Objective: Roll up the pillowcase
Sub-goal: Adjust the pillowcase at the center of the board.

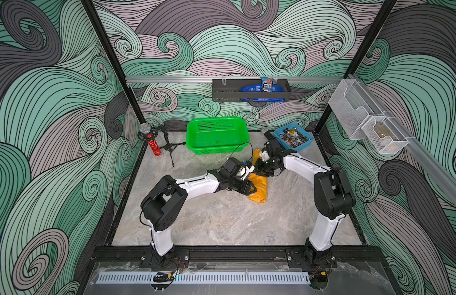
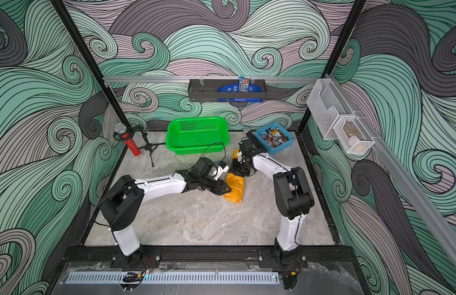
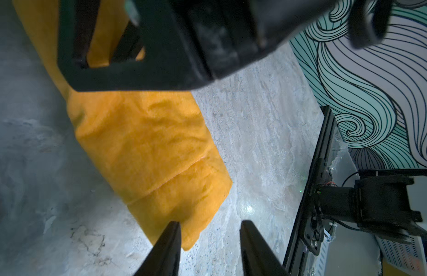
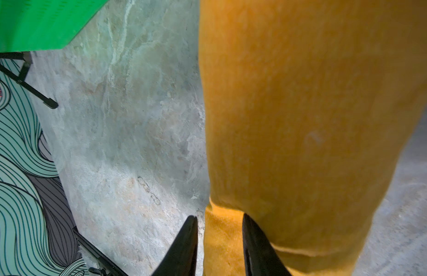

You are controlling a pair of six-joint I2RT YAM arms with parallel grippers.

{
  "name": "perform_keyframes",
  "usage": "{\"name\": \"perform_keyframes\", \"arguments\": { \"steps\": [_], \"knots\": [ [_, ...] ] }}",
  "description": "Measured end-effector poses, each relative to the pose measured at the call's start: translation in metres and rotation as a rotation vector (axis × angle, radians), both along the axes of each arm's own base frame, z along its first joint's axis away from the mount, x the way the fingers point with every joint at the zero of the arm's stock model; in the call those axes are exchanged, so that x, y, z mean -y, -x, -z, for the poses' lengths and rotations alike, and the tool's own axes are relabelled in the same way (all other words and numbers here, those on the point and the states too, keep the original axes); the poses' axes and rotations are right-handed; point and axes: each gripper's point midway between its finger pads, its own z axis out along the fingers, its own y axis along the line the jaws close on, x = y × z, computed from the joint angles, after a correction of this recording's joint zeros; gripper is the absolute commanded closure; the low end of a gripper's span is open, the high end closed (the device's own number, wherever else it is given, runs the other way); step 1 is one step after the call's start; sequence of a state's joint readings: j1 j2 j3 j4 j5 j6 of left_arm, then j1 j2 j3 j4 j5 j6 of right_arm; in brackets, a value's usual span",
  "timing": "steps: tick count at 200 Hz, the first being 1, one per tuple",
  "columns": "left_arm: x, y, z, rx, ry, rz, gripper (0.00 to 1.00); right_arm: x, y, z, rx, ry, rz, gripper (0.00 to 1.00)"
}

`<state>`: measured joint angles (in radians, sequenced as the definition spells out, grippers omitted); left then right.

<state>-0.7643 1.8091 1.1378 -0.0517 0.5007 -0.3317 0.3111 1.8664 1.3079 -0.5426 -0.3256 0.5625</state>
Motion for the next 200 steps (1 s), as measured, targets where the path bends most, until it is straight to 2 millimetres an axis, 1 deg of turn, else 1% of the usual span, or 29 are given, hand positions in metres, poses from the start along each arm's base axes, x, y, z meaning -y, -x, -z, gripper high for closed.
{"name": "perform_keyframes", "arguments": {
  "steps": [26, 40, 55, 74, 88, 105, 137, 156, 172, 200],
  "knots": [
    [0.01, -0.006, -0.004, 0.017, 0.014, 0.008, 0.57, 0.008, -0.007, -0.003, 0.003, -0.042, 0.023, 0.65],
    [0.015, -0.01, 0.002, 0.02, 0.011, 0.014, 0.57, 0.011, -0.012, -0.006, 0.012, -0.061, 0.031, 0.65],
    [0.016, -0.009, 0.013, 0.012, -0.006, 0.024, 0.57, 0.014, -0.019, -0.013, 0.029, -0.079, 0.04, 0.65],
    [0.015, -0.008, 0.024, 0.008, -0.028, 0.035, 0.57, 0.016, -0.038, -0.026, 0.077, -0.104, 0.043, 0.66],
    [0.015, -0.006, 0.031, 0.004, -0.043, 0.047, 0.57, 0.017, -0.054, -0.028, 0.109, -0.119, 0.044, 0.67],
    [0.014, -0.004, 0.035, 0.0, -0.054, 0.054, 0.57, 0.018, -0.07, -0.017, 0.116, -0.127, 0.041, 0.67],
    [0.014, -0.004, 0.037, 0.009, -0.058, 0.066, 0.57, 0.024, -0.095, 0.018, 0.095, -0.112, 0.04, 0.68],
    [0.014, -0.003, 0.038, 0.013, -0.06, 0.069, 0.57, 0.03, -0.107, 0.034, 0.097, -0.093, 0.039, 0.68],
    [0.013, -0.003, 0.04, 0.015, -0.063, 0.074, 0.57, 0.036, -0.111, 0.041, 0.105, -0.082, 0.037, 0.69],
    [0.011, -0.002, 0.047, 0.016, -0.08, 0.082, 0.57, 0.047, -0.114, 0.045, 0.134, -0.061, 0.039, 0.69]
  ]
}}
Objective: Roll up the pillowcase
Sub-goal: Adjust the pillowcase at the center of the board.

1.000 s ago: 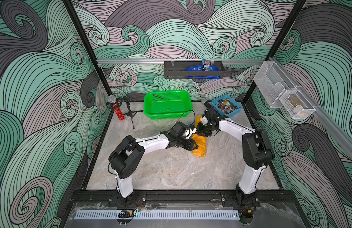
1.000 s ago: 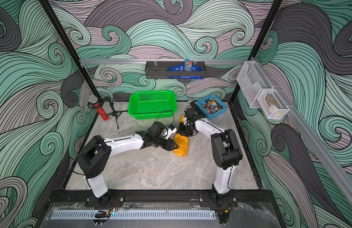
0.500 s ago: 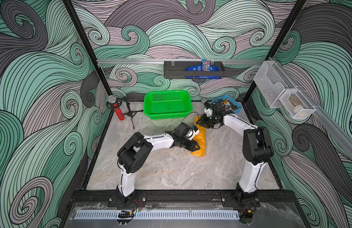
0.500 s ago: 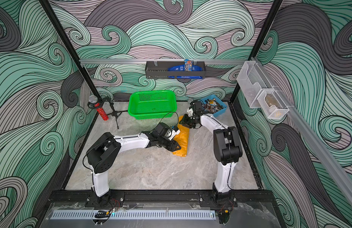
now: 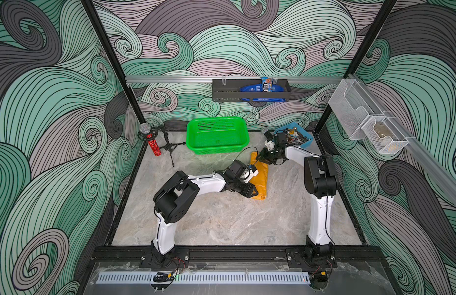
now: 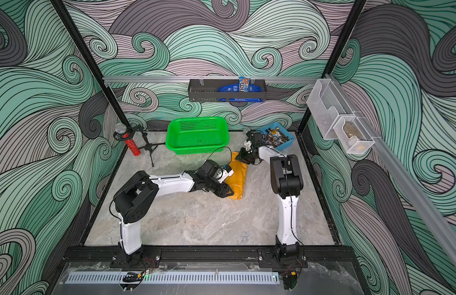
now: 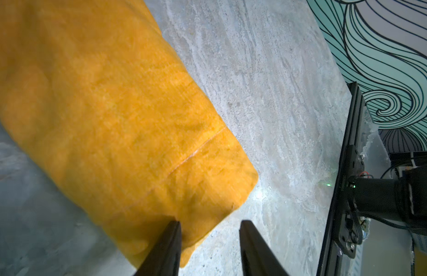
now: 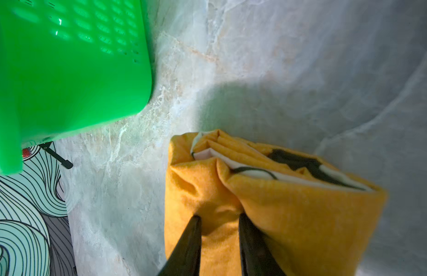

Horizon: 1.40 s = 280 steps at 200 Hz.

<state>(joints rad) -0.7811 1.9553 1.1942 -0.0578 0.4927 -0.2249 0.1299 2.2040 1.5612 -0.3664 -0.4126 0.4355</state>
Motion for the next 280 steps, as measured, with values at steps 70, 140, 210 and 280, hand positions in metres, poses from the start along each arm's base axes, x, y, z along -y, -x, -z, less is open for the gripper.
{"name": "perform_keyframes", "arguments": {
  "steps": [70, 140, 210, 280],
  "knots": [
    [-0.021, -0.014, 0.01, 0.003, -0.076, -0.001, 0.55, 0.025, 0.037, 0.003, 0.036, 0.005, 0.091, 0.69],
    [-0.084, -0.027, 0.008, 0.003, -0.184, -0.113, 0.48, 0.023, 0.138, -0.001, -0.134, -0.109, 0.486, 0.68],
    [-0.127, -0.009, -0.062, 0.081, -0.116, -0.261, 0.49, -0.025, 0.187, -0.01, -0.271, -0.239, 0.665, 0.67],
    [-0.123, 0.078, -0.002, -0.125, -0.095, -0.201, 0.52, -0.003, 0.156, -0.085, -0.032, -0.155, 0.556, 0.64]
  ]
}}
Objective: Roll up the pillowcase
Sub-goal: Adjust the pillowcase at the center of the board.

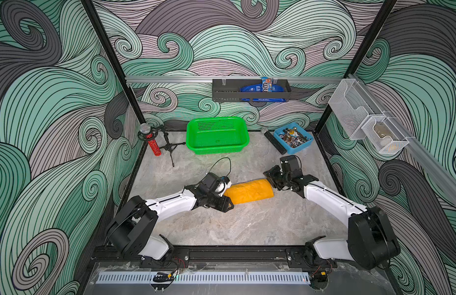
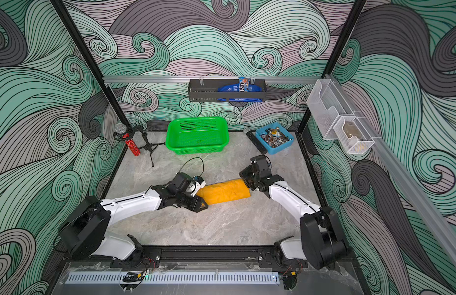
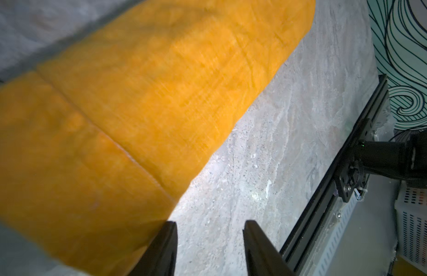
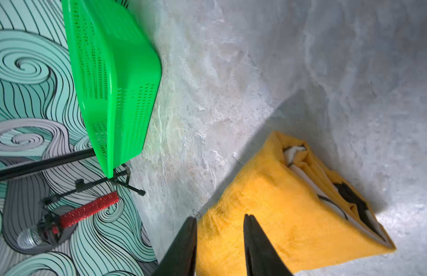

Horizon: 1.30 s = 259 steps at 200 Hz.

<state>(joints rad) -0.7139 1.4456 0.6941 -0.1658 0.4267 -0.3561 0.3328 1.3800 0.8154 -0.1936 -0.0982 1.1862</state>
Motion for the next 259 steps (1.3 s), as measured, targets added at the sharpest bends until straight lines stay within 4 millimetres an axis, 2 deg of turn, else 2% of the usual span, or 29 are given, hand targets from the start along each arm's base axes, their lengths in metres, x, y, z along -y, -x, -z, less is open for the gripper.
{"name": "perform_keyframes", "arguments": {
  "steps": [16, 42, 64, 85, 122, 140, 169, 194, 228, 259],
  "knots": [
    [0.005, 0.008, 0.004, -0.009, 0.016, 0.012, 0.52, -0.002, -0.012, 0.007, 0.004, 0.067, -0.077, 0.65],
    [0.005, 0.004, 0.009, -0.001, 0.014, 0.0, 0.52, -0.01, -0.025, 0.039, -0.036, 0.16, -0.22, 0.66],
    [-0.003, -0.007, 0.019, 0.001, -0.017, -0.027, 0.52, -0.012, -0.02, 0.069, -0.088, 0.202, -0.317, 0.68],
    [-0.01, -0.022, 0.026, 0.009, -0.045, -0.05, 0.52, -0.011, -0.01, 0.082, -0.106, 0.226, -0.376, 0.68],
    [-0.014, -0.049, 0.031, 0.042, -0.077, -0.07, 0.52, -0.014, 0.01, 0.089, -0.105, 0.251, -0.439, 0.68],
    [-0.017, -0.065, 0.033, 0.058, -0.093, -0.079, 0.52, -0.025, 0.024, 0.091, -0.108, 0.251, -0.476, 0.68],
    [-0.023, -0.101, 0.033, 0.105, -0.12, -0.099, 0.5, -0.046, 0.038, 0.091, -0.111, 0.242, -0.523, 0.68],
    [-0.033, -0.122, 0.031, 0.125, -0.141, -0.121, 0.44, -0.059, 0.047, 0.091, -0.12, 0.219, -0.549, 0.68],
    [-0.042, -0.12, 0.027, 0.108, -0.156, -0.148, 0.33, -0.067, 0.052, 0.091, -0.127, 0.197, -0.57, 0.68],
    [-0.048, -0.109, -0.003, 0.096, -0.099, -0.237, 0.28, -0.068, 0.052, 0.09, -0.129, 0.19, -0.573, 0.68]
  ]
}}
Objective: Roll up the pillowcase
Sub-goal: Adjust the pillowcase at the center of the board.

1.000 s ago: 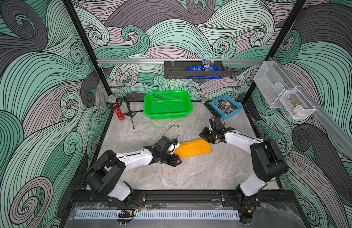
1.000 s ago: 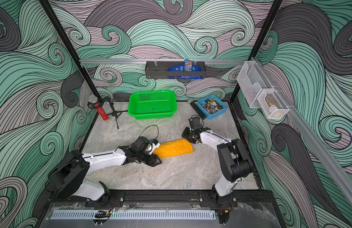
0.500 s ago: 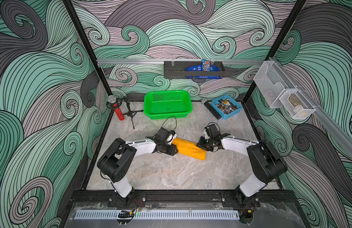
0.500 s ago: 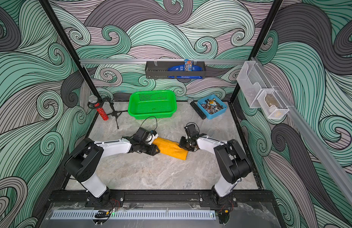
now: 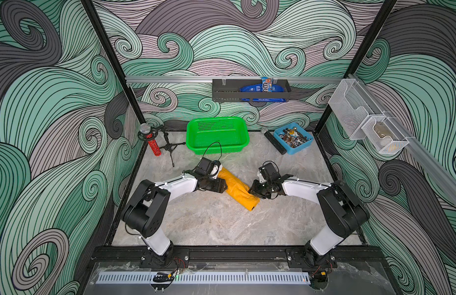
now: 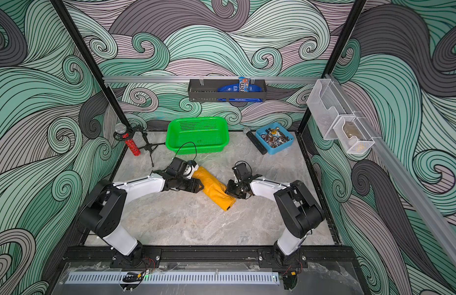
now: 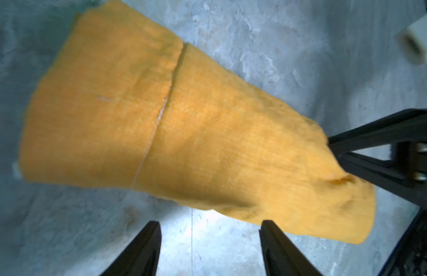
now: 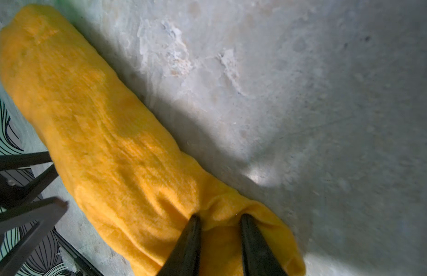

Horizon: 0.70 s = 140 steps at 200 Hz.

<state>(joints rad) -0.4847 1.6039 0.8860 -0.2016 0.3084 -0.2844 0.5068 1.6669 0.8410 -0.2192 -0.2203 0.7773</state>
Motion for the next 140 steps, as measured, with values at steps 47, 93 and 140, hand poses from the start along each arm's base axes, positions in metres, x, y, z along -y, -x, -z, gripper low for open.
{"name": "perform_keyframes", "arguments": {
  "steps": [47, 93, 140],
  "knots": [
    [-0.009, 0.031, -0.046, 0.0, 0.318, -0.278, 0.18, -0.003, -0.006, -0.009, 0.005, 0.009, -0.018, 0.68],
    [0.005, 0.055, -0.018, -0.212, 0.576, -0.489, 0.17, -0.012, -0.024, -0.022, 0.047, 0.014, -0.061, 0.68],
    [0.02, 0.056, -0.01, -0.307, 0.777, -0.56, 0.19, -0.024, -0.052, -0.04, 0.131, 0.036, -0.125, 0.68]
  ]
}}
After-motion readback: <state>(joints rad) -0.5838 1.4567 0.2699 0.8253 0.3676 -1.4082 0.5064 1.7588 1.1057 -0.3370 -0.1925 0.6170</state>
